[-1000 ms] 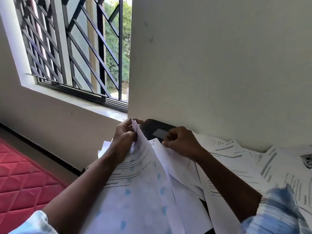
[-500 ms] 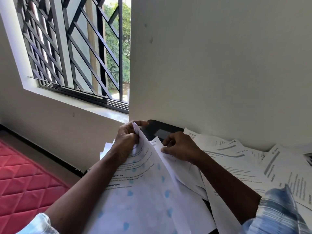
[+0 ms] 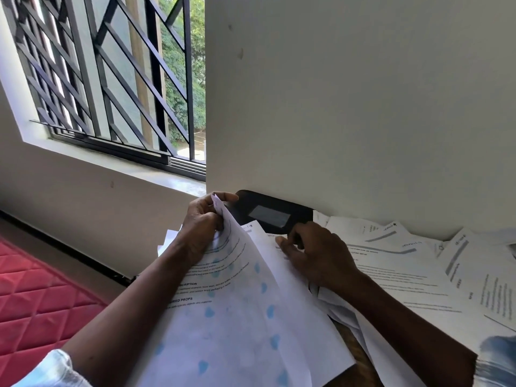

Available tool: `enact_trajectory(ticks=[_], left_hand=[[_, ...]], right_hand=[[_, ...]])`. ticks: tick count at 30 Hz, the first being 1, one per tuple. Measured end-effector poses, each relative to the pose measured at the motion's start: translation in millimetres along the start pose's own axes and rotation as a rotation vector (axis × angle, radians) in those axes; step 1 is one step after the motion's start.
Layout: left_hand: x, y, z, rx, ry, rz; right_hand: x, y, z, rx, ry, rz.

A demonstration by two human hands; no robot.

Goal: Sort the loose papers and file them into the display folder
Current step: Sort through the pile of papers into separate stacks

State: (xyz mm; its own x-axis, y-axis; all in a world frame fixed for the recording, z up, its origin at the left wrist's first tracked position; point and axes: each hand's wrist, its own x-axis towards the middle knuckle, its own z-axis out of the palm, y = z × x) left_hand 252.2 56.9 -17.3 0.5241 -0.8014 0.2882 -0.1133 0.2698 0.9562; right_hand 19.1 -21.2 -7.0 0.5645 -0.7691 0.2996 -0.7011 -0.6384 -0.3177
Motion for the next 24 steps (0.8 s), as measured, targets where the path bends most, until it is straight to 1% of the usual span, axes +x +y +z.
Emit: enact_trajectory(ticks=[4, 5, 7, 10, 12, 13, 15, 16, 17, 18, 20, 21, 22, 24], left_hand=[[-3.3, 2.3, 0.2, -0.012, 0.007, 0.009], [-3.7, 2.6, 0.6, -0.011, -0.001, 0.013], [-5.9, 4.2, 2.6, 0.017, -0.023, 0.024], [-8.1, 5.5, 5.4, 0.107, -0.035, 0.065], [-8.8, 5.5, 5.2, 0.152, -0.038, 0.087], [-8.7, 5.7, 4.7, 0.163, -0.045, 0.091], [-8.7, 5.2, 4.7, 0.183, -0.073, 0.092], [-8.8, 4.6, 5.7, 0.205, -0.079, 0.095], [-8.6, 3.4, 6.3, 0.231, -0.075, 0.1], [-9.0, 2.3, 5.8, 0.262, -0.072, 0.111], [-9.0, -2.4, 6.3, 0.351, -0.074, 0.147], [-8.7, -4.9, 7.2, 0.418, -0.08, 0.169], [-9.2, -6.6, 7.3, 0.503, -0.088, 0.193], [-10.7, -7.8, 8.4, 0.66, -0.096, 0.232]], right_hand=[[-8.3, -22.4, -3.0, -0.096, -0.177, 0.033], [-7.8, -24.6, -5.7, -0.077, -0.204, 0.038], [-6.8, -24.9, -10.6, 0.066, -0.245, 0.048], [-8.0, -23.0, -14.9, 0.425, -0.285, 0.002], [-14.5, -27.0, -19.1, 0.7, -0.374, -0.049], [-18.3, -30.0, -21.7, 0.784, -0.451, -0.057], [-26.6, -33.5, -27.2, 0.834, -0.562, -0.061], [-30.0, -32.7, -30.0, 0.826, -0.564, -0.062], [-32.2, -30.2, -32.2, 0.797, -0.532, -0.062], [-32.8, -26.5, -34.0, 0.713, -0.454, -0.063], [-29.5, -6.4, -35.9, 0.393, -0.203, -0.033], [-27.0, 8.6, -38.1, 0.242, -0.092, 0.018], [-24.7, 24.1, -42.0, 0.15, -0.017, 0.086], [-22.4, 58.1, -52.2, 0.068, 0.035, 0.263]])
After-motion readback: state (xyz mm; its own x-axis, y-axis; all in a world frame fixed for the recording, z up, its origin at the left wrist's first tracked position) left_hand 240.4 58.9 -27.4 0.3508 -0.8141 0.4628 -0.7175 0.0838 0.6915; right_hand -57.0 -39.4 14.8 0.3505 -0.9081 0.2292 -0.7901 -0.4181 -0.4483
